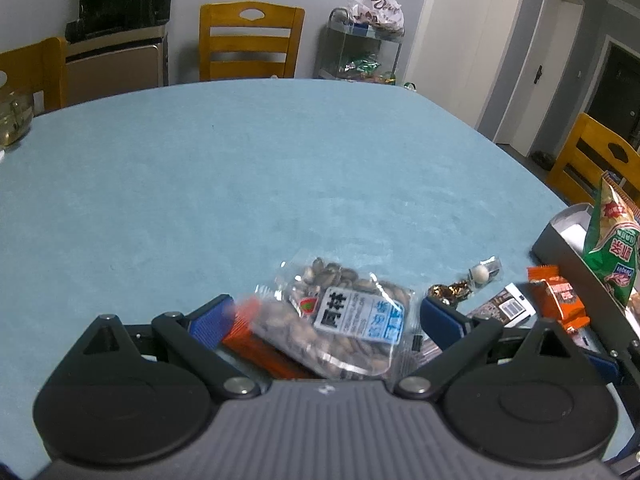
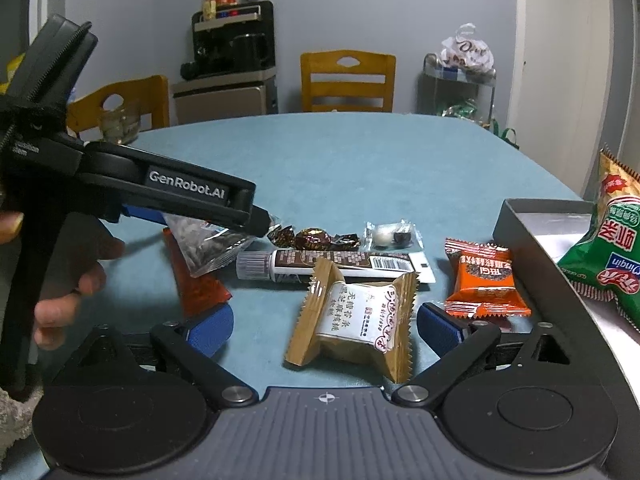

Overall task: Organize snacks
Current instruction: 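Lower left tool onto clear seed bag while right tool approaches white-and-gold pastry packet, then close left tool on the seed bag while right tool grasps the white-and-gold pastry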

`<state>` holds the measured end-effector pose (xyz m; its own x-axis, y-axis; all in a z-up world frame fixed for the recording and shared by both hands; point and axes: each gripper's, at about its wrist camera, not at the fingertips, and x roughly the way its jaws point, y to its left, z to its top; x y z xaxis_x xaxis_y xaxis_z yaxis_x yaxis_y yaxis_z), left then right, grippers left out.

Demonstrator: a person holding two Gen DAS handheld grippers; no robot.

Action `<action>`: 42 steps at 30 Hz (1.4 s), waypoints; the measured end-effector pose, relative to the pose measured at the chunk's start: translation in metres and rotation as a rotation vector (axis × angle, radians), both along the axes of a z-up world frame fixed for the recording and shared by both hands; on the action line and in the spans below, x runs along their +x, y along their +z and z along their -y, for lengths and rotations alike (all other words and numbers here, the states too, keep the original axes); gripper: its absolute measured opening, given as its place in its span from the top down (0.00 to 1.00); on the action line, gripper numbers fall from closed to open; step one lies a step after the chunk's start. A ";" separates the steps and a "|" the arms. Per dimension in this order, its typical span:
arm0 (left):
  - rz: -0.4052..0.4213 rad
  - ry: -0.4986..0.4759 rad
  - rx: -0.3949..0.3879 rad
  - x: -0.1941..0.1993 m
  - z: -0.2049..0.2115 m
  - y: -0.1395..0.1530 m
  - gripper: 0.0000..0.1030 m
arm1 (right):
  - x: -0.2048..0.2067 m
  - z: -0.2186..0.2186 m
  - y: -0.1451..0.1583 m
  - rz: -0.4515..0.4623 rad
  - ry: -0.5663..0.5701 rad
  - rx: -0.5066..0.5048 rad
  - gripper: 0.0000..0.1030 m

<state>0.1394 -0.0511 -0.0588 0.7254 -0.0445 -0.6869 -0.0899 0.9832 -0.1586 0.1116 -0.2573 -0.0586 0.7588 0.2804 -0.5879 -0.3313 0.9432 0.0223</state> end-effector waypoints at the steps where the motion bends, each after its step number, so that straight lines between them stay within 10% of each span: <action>1: -0.002 0.001 0.002 0.001 0.000 -0.001 0.03 | 0.001 0.000 0.000 -0.003 0.002 0.002 0.07; 24: 0.040 -0.032 0.095 0.012 0.013 -0.021 0.02 | 0.004 0.001 -0.003 -0.031 -0.022 0.002 0.26; 42: 0.064 -0.039 0.082 0.009 0.006 -0.016 0.42 | 0.004 0.017 -0.002 -0.023 -0.072 0.069 0.48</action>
